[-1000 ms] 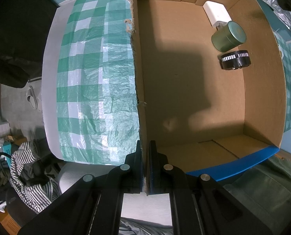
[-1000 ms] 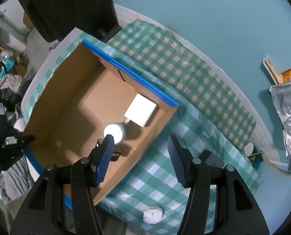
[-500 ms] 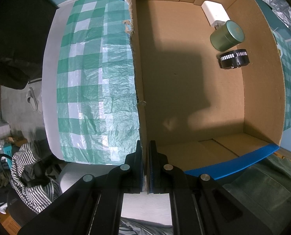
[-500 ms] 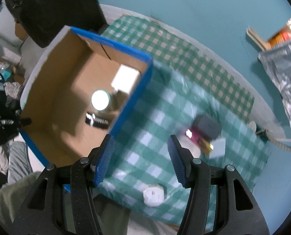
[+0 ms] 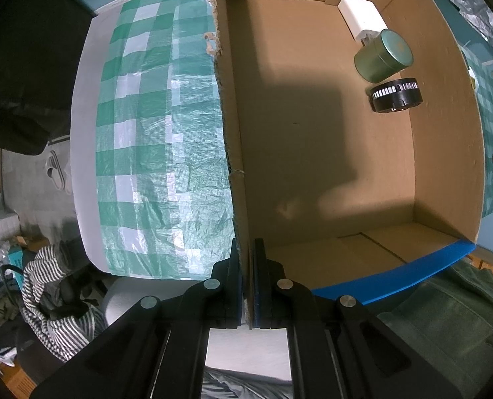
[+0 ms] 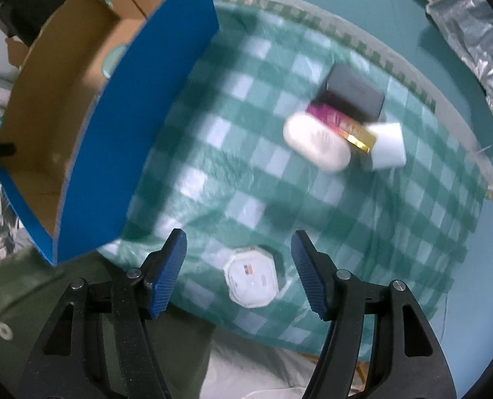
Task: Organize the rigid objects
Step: 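Move the right gripper to the white octagonal box and grasp it, then carry the octagonal box with the right gripper over the box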
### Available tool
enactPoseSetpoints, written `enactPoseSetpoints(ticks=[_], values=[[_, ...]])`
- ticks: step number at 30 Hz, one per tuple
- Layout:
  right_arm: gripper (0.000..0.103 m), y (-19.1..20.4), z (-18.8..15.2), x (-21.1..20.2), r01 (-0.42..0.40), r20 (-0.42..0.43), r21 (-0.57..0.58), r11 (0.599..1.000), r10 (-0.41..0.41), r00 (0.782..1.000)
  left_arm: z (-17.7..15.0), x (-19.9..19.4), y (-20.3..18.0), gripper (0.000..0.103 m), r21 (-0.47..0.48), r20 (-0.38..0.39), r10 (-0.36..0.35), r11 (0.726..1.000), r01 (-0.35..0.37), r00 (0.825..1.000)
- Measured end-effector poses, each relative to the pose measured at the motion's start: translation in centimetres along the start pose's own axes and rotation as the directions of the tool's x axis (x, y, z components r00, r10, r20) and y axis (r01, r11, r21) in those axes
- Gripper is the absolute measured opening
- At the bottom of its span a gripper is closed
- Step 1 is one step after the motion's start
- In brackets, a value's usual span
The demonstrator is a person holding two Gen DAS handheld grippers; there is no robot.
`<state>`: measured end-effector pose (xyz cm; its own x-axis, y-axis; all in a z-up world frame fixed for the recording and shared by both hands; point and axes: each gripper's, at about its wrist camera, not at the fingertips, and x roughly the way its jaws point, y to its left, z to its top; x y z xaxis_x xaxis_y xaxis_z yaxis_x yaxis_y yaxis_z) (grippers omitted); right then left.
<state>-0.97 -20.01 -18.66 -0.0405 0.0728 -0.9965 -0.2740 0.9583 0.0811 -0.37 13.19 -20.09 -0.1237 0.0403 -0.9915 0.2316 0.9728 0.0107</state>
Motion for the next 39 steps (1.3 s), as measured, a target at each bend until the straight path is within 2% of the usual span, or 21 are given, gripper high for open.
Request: enactPoseSetpoints(ticks=[7, 16, 27, 30, 31, 39], values=[[0.066, -1.2, -2.5, 3.9, -0.022, -0.065, 0.010, 1.000, 0.023, 0.998, 0.0, 0.1, 0.0, 0.005, -0.001, -0.001, 0.000, 1.000, 0.000, 1.000], [0.066, -1.4, -4.3, 7.0, 0.003, -0.125, -0.010, 1.000, -0.004, 0.992, 0.0, 0.0, 0.1, 0.005, -0.004, -0.002, -0.001, 1.000, 0.001, 1.000], [0.068, -0.8, -4.5, 9.0, 0.027, -0.124, -0.043, 0.999, -0.032, 0.992, 0.0, 0.2, 0.3, 0.005, -0.005, -0.008, -0.003, 1.000, 0.003, 1.000], [0.062, -0.6, -4.6, 8.9, 0.036, -0.109, -0.049, 0.998, -0.042, 0.993, 0.0, 0.3, 0.3, 0.005, -0.005, -0.009, -0.004, 1.000, 0.004, 1.000], [0.054, -0.6, -4.5, 8.8, 0.039, -0.102, -0.049, 0.998, -0.044, 0.994, 0.0, 0.4, 0.3, 0.005, -0.006, -0.008, -0.004, 1.000, 0.004, 1.000], [0.053, -0.1, -3.6, 8.4, 0.031, -0.121, -0.017, 0.999, -0.033, 0.992, 0.0, 0.4, 0.2, 0.005, -0.005, -0.009, -0.004, 1.000, 0.004, 1.000]])
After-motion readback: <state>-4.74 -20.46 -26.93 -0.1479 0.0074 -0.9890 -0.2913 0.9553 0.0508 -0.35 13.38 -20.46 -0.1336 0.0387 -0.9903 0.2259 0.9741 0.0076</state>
